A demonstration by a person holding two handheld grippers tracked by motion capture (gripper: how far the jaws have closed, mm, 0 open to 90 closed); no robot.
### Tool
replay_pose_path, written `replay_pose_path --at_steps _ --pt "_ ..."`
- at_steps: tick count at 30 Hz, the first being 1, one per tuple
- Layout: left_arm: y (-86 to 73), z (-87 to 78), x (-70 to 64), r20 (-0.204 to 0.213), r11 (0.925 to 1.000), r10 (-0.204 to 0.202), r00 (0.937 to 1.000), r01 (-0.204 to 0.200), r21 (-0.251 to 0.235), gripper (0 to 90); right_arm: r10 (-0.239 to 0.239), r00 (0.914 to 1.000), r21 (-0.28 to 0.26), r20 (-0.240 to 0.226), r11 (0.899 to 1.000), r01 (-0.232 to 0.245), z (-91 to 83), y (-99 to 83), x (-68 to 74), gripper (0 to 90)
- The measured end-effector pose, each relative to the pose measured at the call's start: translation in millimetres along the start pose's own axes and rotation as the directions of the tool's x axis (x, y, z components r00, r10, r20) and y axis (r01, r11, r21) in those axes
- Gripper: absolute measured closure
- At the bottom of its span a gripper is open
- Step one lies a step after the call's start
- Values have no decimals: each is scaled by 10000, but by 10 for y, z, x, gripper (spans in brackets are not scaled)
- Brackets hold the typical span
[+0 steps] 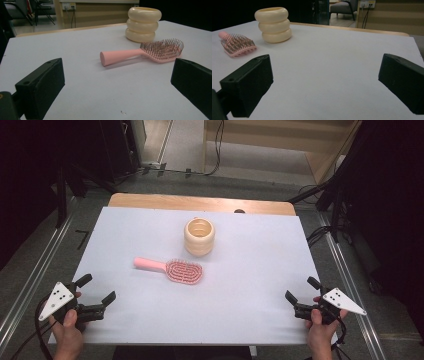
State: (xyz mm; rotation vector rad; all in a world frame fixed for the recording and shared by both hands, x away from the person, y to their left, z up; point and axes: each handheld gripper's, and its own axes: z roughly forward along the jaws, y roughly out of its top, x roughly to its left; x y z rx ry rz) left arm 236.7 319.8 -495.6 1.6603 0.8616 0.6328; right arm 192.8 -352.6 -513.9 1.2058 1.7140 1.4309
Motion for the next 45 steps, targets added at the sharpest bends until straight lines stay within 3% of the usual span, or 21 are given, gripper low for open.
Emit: replay_pose_path --at_steps 2,5,9,15,23,38,45 --pt "10 10 -18 -99 9998 161 9998 -159 143 0 15 10000 -26 -73 10000 -15 0 -3 -1 0" --pt "45 30 -53 188 9967 626 9979 -635 507 0 47 9999 -17 -104 10000 -47 -4 -6 -1 0" --pt "83 39 -45 491 9963 565 9972 -595 613 0 37 9999 -26 -136 10000 -37 -5 -7 -4 0" --pt "188 47 -19 424 9954 628 9971 -657 704 0 -2 9998 -30 -193 10000 2 4 -7 10 0" --pt "377 96 -39 495 9973 595 9970 -615 396 0 -60 9997 -27 -257 10000 59 5 -10 22 0" --pt "726 322 -110 1227 9888 1288 9840 -1368 595 0 -23 9987 -40 -510 10000 21 26 -16 22 0" --pt "841 423 -118 1613 9892 1146 9802 -1275 725 0 -53 9985 -7 -542 10000 52 28 -16 18 0"
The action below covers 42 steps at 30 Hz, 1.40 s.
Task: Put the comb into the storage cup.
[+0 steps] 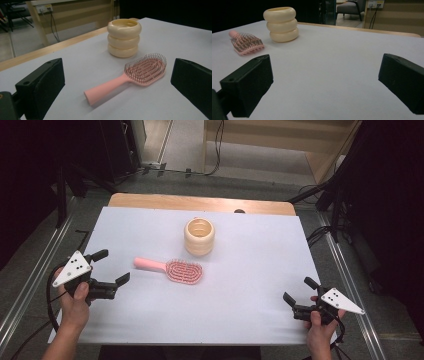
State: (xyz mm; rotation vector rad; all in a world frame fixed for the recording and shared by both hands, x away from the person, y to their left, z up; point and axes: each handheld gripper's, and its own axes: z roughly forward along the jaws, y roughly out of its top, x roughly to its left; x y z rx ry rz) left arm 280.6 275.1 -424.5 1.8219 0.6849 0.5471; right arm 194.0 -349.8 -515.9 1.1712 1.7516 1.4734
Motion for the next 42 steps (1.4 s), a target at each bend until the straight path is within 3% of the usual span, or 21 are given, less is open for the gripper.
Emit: replay_pose_path --at_steps 5,10,13,16,19,21,27,28,34,40,41,42 --pt "61 64 7 243 9998 -179 9995 179 29 0 5 10000 17 14 10000 -5 1 -1 1 0" --pt "111 145 28 796 9990 -361 9962 339 281 0 -31 10000 47 2 10000 31 7 0 0 0" --pt "140 207 43 895 9980 -396 9952 349 533 0 -43 10000 62 15 10000 43 7 0 1 0" --pt "170 259 53 616 9969 -455 9971 414 669 32 -43 10000 65 16 10000 43 7 0 2 0" --pt "207 311 61 505 9954 -470 9976 426 857 78 -54 10000 67 33 10000 54 8 -1 2 0" --pt "231 348 73 434 9933 -520 9977 472 1052 178 -31 10000 62 36 10000 31 9 0 2 0" --pt "278 473 119 393 9866 -637 9972 570 1527 270 -10 10000 83 44 10000 9 11 -1 5 0" --pt "278 497 130 397 9851 -656 9971 584 1615 340 -11 10000 89 39 10000 10 11 0 3 0" --pt "216 638 208 577 9744 -976 9936 836 2086 459 1 10000 88 20 10000 -1 13 -1 2 0" --pt "183 731 251 326 9640 -996 9945 884 2508 570 22 10000 93 17 10000 -22 13 -1 -1 0" --pt "171 753 280 244 9577 -1206 9924 1099 2660 577 15 10000 88 18 10000 -15 14 -1 0 0" --pt "171 753 280 244 9577 -1206 9924 1099 2660 616 -16 10000 84 30 10000 15 15 -1 -2 0"
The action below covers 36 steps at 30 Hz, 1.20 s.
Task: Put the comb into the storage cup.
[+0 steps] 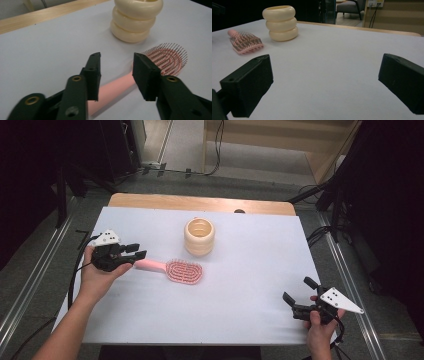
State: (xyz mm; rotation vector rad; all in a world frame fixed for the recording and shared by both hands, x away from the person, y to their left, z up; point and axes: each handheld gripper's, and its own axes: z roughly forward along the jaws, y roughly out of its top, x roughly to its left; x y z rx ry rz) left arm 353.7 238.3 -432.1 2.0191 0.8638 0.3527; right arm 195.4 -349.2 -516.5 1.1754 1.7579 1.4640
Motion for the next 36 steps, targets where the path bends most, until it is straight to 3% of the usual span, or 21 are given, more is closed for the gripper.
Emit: replay_pose_path --at_steps 8,12,15,21,27,36 --pt "43 115 87 -227 9971 -106 9997 123 745 743 27 9999 7 147 10000 -27 2 -1 5 0" --pt "88 185 99 -154 9929 133 9998 -114 1183 882 -31 9999 15 149 10000 30 6 0 2 0" --pt "128 257 99 -22 9863 400 9992 -391 1605 900 -27 9999 20 134 10000 26 7 1 2 0" --pt "191 428 106 145 9654 734 9972 -747 2500 900 -33 9999 28 128 10000 32 7 1 2 0" --pt "194 588 168 312 9321 672 9973 -739 3545 900 -24 9999 19 126 10000 24 7 0 0 0" --pt "172 698 234 12 9104 667 9978 -613 4092 900 -5 9999 28 120 10000 5 8 1 -2 0"
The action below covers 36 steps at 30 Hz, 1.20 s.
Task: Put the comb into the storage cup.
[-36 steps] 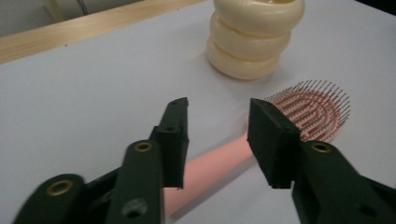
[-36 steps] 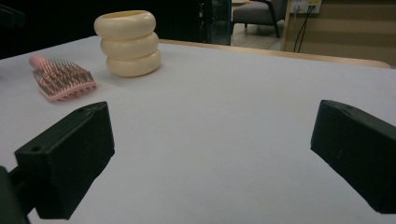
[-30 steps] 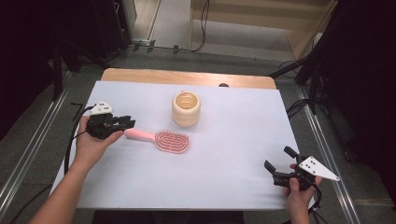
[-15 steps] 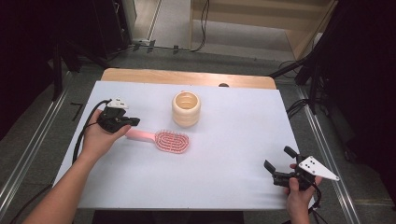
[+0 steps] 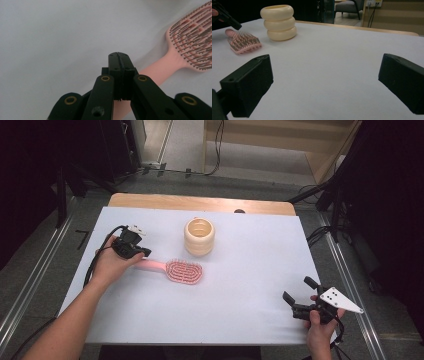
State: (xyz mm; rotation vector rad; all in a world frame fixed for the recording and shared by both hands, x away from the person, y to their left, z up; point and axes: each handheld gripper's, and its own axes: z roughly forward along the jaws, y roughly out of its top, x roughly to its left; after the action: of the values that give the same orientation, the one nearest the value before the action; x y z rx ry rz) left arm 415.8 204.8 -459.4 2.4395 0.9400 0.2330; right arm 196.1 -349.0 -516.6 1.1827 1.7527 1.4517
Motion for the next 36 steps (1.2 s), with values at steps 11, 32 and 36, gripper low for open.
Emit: replay_pose_path --at_steps 11,32,36 --pt "-9 76 -2 -39 9989 64 10000 -62 473 900 -5 10000 20 10 10000 5 5 0 -1 0" --pt "-125 42 -137 731 9916 688 9949 -763 1047 900 -4 10000 55 19 10000 4 5 0 1 0" --pt "-165 40 -184 797 9886 840 9933 -930 1181 900 -9 10000 72 27 10000 9 5 0 2 0"
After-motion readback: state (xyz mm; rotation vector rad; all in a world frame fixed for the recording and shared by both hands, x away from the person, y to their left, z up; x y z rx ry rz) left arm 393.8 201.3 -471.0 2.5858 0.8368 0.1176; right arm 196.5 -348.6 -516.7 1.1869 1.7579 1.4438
